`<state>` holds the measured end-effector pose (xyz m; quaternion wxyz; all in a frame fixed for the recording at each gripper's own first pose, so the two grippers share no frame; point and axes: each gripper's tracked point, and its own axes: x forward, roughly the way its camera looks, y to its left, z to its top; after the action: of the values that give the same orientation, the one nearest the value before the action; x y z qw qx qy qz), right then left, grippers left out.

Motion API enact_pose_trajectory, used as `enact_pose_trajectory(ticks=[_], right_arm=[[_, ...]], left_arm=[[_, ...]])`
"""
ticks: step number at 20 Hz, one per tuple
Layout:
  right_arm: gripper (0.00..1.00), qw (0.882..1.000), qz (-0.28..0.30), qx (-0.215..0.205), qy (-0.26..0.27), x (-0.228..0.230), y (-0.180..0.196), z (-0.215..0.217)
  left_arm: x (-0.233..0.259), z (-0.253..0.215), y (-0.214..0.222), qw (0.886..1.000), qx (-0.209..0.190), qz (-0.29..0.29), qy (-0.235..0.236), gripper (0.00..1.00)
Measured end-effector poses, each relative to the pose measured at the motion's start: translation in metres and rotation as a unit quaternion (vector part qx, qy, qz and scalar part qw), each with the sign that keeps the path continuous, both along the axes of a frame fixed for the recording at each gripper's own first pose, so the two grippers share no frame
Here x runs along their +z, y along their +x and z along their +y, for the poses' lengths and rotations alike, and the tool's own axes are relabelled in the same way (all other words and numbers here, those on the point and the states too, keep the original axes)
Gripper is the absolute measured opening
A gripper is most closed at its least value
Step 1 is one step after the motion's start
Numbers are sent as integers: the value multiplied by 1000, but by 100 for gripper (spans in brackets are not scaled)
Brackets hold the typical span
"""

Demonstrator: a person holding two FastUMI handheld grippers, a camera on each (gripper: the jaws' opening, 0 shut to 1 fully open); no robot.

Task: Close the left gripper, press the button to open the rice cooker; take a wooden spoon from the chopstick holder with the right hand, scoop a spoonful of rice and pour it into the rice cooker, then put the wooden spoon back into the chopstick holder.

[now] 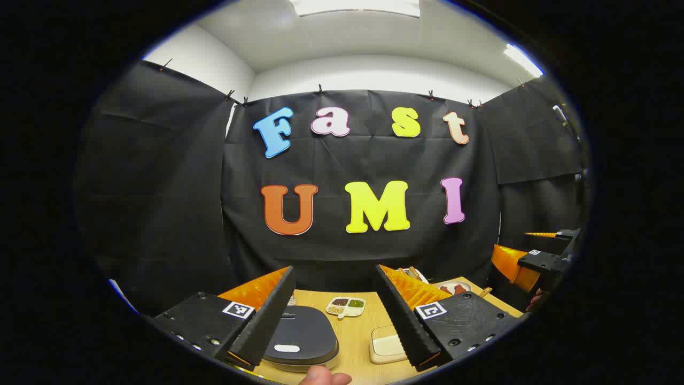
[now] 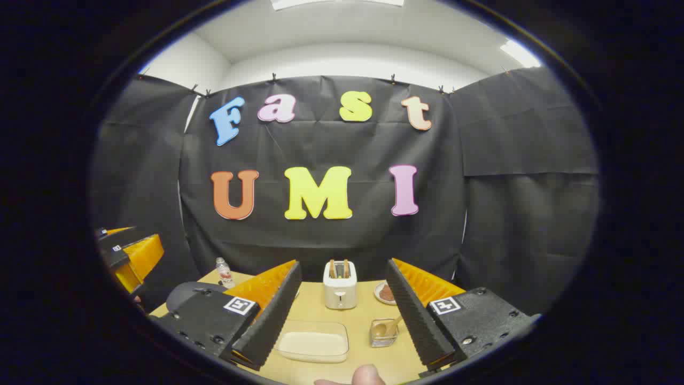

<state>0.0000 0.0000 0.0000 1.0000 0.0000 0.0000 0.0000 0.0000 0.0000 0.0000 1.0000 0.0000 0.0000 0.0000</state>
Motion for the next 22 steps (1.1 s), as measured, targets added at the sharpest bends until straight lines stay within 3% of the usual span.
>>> enact_pose_trajectory(ticks=[8,22], right_arm=[[100,1000,0,19,1,1,10,2],[100,1000,6,11,2,0,23,-13]], left_arm=[[-2,8,6,1000,13,17,-7,94],[-15,18,1,998,41,38,14,95]])
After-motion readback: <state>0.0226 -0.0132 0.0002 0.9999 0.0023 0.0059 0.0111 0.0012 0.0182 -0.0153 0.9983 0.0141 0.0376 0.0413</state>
